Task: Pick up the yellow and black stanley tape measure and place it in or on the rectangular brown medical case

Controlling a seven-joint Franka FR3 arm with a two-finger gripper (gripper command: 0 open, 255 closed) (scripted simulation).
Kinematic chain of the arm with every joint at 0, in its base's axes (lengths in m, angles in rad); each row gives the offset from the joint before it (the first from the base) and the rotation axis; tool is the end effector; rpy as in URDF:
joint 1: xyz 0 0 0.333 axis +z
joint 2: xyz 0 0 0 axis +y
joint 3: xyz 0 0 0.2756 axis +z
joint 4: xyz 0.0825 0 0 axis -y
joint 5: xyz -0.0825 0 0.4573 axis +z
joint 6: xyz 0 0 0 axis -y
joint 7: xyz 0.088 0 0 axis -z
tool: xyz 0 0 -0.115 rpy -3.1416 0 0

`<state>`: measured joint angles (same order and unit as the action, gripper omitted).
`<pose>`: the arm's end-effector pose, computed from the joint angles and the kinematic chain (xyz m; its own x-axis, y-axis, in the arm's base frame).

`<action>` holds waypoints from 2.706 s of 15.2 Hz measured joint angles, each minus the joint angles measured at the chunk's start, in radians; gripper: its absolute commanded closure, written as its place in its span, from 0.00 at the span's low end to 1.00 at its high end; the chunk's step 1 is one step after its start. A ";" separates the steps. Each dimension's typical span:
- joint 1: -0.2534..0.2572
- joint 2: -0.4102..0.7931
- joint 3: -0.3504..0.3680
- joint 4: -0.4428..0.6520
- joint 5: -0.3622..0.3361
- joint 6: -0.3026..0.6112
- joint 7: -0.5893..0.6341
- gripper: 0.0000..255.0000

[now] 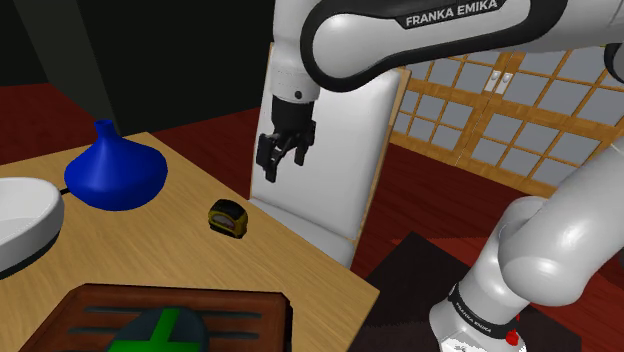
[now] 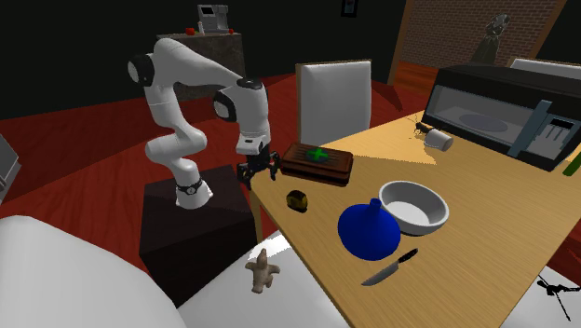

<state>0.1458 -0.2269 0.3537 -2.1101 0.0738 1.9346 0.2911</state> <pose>0.4998 0.2831 0.4394 0.9837 0.1755 0.0395 0.1757 -0.9844 -0.0034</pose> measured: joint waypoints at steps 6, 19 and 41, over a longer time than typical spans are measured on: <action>0.043 0.204 0.088 0.146 -0.103 0.036 0.105 0.00; 0.089 0.378 0.119 0.194 -0.211 0.129 0.188 0.00; 0.087 0.355 0.122 0.244 -0.196 0.061 0.175 1.00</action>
<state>0.2326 0.1283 0.4752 -1.8661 -0.1220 1.9954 0.4657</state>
